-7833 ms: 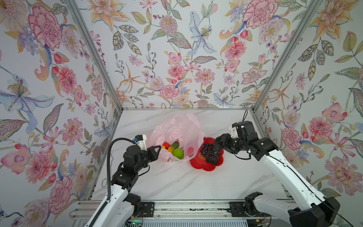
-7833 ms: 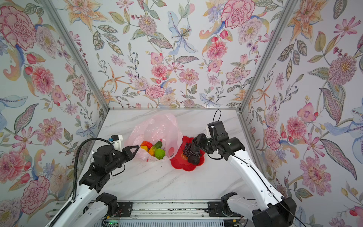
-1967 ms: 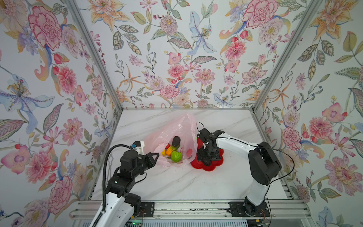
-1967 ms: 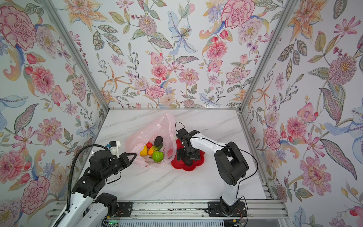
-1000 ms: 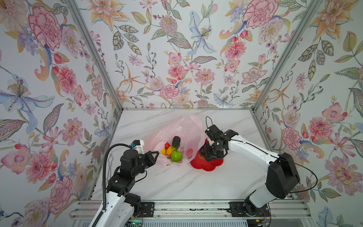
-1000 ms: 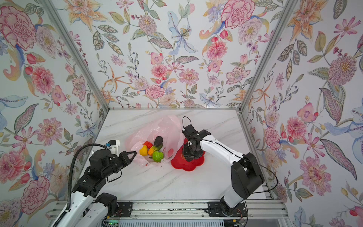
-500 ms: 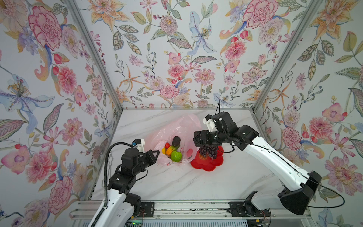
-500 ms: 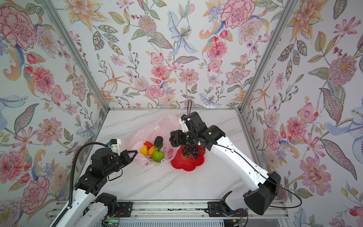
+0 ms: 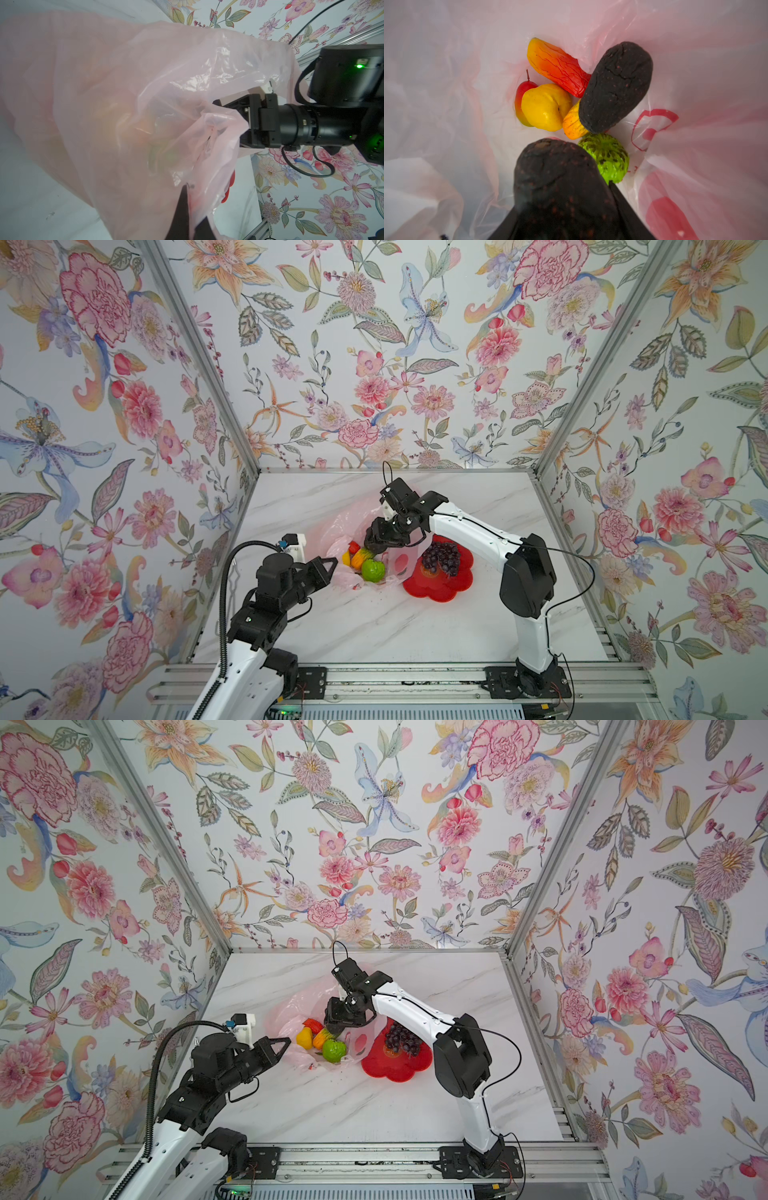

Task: Place the fruits into the plastic bag
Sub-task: Place the fruit in the plastic bag.

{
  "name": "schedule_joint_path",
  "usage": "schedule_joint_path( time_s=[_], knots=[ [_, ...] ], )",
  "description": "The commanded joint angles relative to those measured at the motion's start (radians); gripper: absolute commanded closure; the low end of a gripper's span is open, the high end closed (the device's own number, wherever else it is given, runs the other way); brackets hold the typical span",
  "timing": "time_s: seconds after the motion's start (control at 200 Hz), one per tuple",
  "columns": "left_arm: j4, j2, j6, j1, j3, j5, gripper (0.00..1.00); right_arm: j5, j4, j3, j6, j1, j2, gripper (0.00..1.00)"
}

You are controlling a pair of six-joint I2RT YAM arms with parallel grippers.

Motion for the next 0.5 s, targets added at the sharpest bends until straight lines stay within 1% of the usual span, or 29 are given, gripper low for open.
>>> schedule_joint_path(
  time_s=[0.0, 0.19, 0.275, 0.495],
  knots=[
    [0.025, 0.006, 0.012, 0.009, 0.04, 0.018, 1.0, -0.04, -0.008, 0.095, -0.002, 0.015, 0.043, 0.45],
    [0.024, 0.005, 0.015, 0.009, 0.038, 0.014, 1.0, -0.087, -0.023, 0.246, -0.004, 0.031, 0.136, 0.33],
    [0.033, 0.017, 0.017, 0.009, 0.035, 0.017, 1.0, -0.089, -0.031, 0.28, -0.009, 0.032, 0.147, 0.3],
    [0.07, 0.068, 0.022, 0.009, 0.041, 0.025, 1.0, -0.067, -0.045, 0.27, -0.012, 0.034, 0.086, 0.28]
  ],
)
